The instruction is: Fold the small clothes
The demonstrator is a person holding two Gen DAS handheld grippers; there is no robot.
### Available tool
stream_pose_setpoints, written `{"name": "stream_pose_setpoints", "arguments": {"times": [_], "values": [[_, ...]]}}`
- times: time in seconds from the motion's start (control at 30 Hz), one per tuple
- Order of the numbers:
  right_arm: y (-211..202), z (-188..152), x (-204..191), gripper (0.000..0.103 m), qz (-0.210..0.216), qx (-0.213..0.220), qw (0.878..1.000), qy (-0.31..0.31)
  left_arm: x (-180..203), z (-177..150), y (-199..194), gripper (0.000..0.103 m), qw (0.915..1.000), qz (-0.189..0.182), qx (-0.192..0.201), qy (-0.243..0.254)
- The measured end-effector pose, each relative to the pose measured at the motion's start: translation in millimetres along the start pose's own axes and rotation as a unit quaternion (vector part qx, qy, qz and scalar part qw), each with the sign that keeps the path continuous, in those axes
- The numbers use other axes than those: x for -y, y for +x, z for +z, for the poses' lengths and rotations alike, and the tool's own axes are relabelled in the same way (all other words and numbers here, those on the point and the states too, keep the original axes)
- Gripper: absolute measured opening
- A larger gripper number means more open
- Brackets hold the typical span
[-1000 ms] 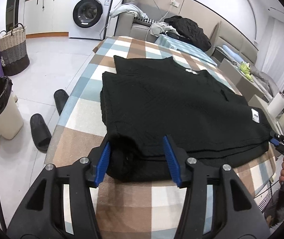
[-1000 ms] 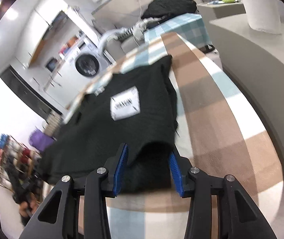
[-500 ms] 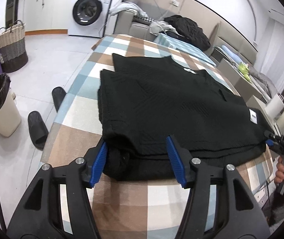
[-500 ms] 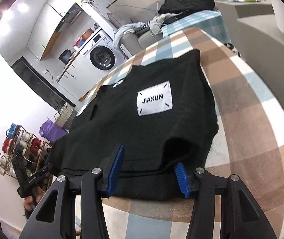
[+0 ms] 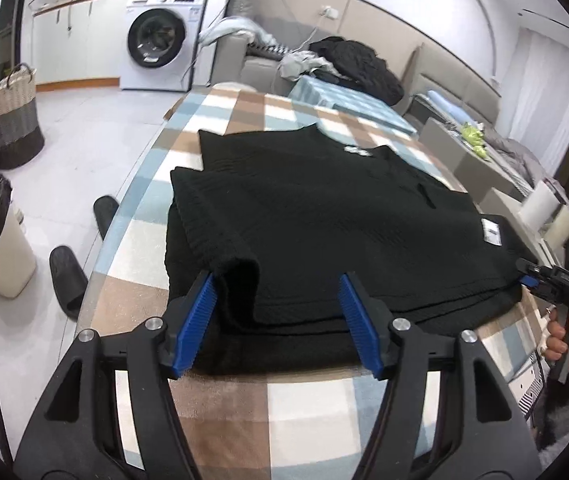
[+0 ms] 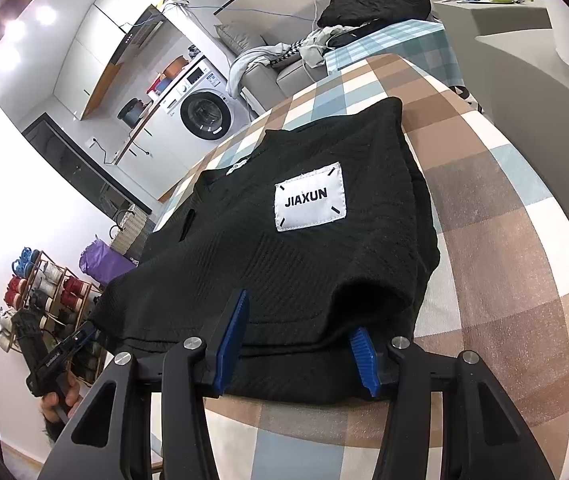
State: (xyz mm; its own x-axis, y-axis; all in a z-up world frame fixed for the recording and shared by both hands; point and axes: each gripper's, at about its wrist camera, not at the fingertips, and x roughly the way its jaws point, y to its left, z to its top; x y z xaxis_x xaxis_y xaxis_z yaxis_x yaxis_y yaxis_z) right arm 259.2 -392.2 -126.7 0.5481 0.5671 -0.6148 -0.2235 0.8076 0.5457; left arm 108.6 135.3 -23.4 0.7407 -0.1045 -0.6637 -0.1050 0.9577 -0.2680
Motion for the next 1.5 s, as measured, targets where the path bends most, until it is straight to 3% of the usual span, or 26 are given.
{"name": "stream_pose_setpoints", "arguments": {"times": [0.2, 0.3, 0.47, 0.63, 0.7, 0.87, 1.07, 1.2, 1.23, 1.3, 1.37, 1.4, 1.43, 1.5], "values": [[-1, 0, 4, 0.05, 0.003, 0.003, 1.0, 0.012, -16, 4, 30, 0.056, 0.9981, 0.029, -0.018, -0.051], [-1, 2, 7, 0.05, 0.006, 0.007, 1.0, 0.022, -22, 10, 41, 0.04, 0.9968, 0.038, -0.019, -0.068], [-3, 10, 12, 0.049, 0.013, 0.024, 0.998, 0.048, -32, 26, 52, 0.004, 0.9954, 0.031, -0.008, -0.09], [3, 19, 26, 0.006, 0.017, 0.035, 0.993, 0.115, -43, 41, 56, 0.003, 0.9921, 0.012, 0.009, -0.125], [0, 21, 29, 0.005, 0.012, 0.045, 0.991, 0.129, -45, 48, 54, 0.002, 0.9915, 0.005, 0.016, -0.129], [-7, 49, 21, 0.005, 0.045, 0.055, 0.989, 0.129, -41, 83, 53, 0.002, 0.9921, -0.005, 0.042, -0.118], [1, 108, 14, 0.005, 0.045, 0.076, 0.988, 0.129, -34, 148, 70, 0.002, 0.9924, -0.015, 0.07, -0.1], [31, 150, 26, 0.005, 0.083, 0.067, 0.978, 0.179, -31, 190, 102, 0.003, 0.9942, -0.003, 0.064, -0.086], [40, 159, 33, 0.006, 0.087, 0.068, 0.973, 0.202, -32, 201, 114, 0.003, 0.9941, 0.0, 0.062, -0.089], [58, 177, 46, 0.013, 0.079, 0.068, 0.966, 0.237, -36, 216, 134, 0.014, 0.9935, -0.005, 0.061, -0.096], [72, 191, 58, 0.02, 0.07, 0.066, 0.961, 0.258, -43, 225, 149, 0.051, 0.9924, -0.003, 0.062, -0.106], [78, 197, 64, 0.031, 0.067, 0.065, 0.96, 0.266, -48, 227, 154, 0.057, 0.9912, 0.005, 0.066, -0.115], [82, 201, 69, 0.035, 0.058, 0.063, 0.959, 0.269, -54, 229, 158, 0.063, 0.9893, 0.015, 0.071, -0.127], [84, 206, 76, 0.038, 0.041, 0.067, 0.959, 0.272, -67, 233, 166, 0.064, 0.9879, 0.016, 0.063, -0.141]]}}
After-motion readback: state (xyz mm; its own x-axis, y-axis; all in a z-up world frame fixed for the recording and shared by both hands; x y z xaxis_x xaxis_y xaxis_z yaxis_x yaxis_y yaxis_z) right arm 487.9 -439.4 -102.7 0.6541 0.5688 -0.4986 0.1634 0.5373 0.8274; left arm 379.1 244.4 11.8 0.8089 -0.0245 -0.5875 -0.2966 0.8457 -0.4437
